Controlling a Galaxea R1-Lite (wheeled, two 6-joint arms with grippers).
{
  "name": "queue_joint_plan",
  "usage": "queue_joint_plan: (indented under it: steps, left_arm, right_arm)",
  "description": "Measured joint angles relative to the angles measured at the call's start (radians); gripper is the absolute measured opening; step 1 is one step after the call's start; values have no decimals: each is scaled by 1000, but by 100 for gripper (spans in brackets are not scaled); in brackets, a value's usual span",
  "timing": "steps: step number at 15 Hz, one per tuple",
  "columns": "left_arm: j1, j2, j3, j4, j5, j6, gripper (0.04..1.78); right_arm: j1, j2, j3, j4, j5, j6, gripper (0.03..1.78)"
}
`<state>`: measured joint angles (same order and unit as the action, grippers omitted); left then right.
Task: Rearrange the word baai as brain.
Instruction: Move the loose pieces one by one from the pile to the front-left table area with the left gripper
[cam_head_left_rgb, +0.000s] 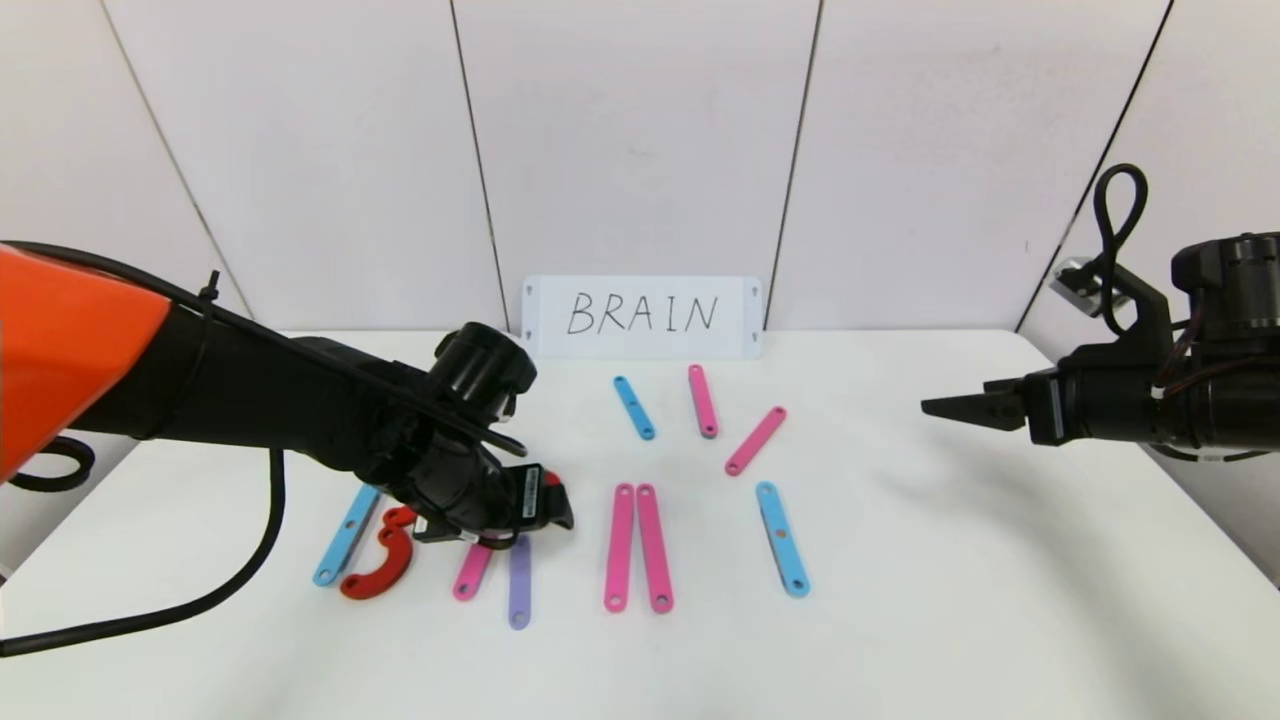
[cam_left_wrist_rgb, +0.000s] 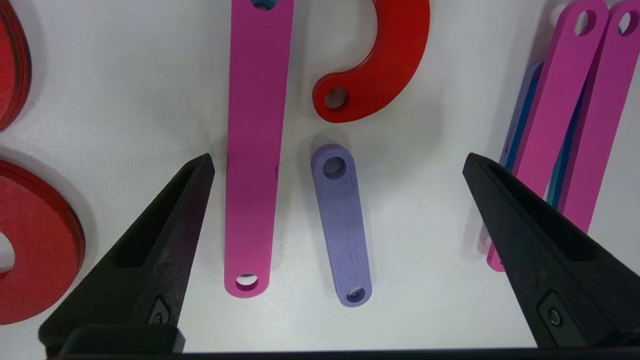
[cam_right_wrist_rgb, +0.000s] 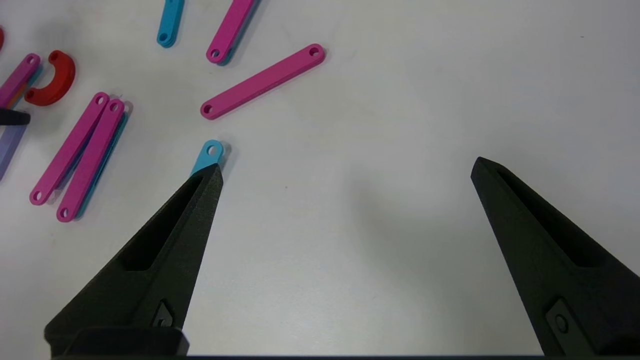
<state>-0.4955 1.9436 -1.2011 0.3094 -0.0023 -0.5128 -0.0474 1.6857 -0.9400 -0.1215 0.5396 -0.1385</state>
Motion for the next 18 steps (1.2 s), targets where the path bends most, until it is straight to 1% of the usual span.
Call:
queue_joint_plan:
  steps: [3, 8, 18]
  left_arm:
    - [-1, -16, 5, 11, 1, 10, 174]
    - [-21, -29, 1, 86, -1, 14, 174]
    - [-40, -22, -6, 86, -9, 6, 174]
  right_arm:
    - [1, 0, 1, 0, 0, 0, 174]
    - [0, 0, 0, 0, 0, 0, 174]
    - [0, 0, 0, 0, -1, 0, 174]
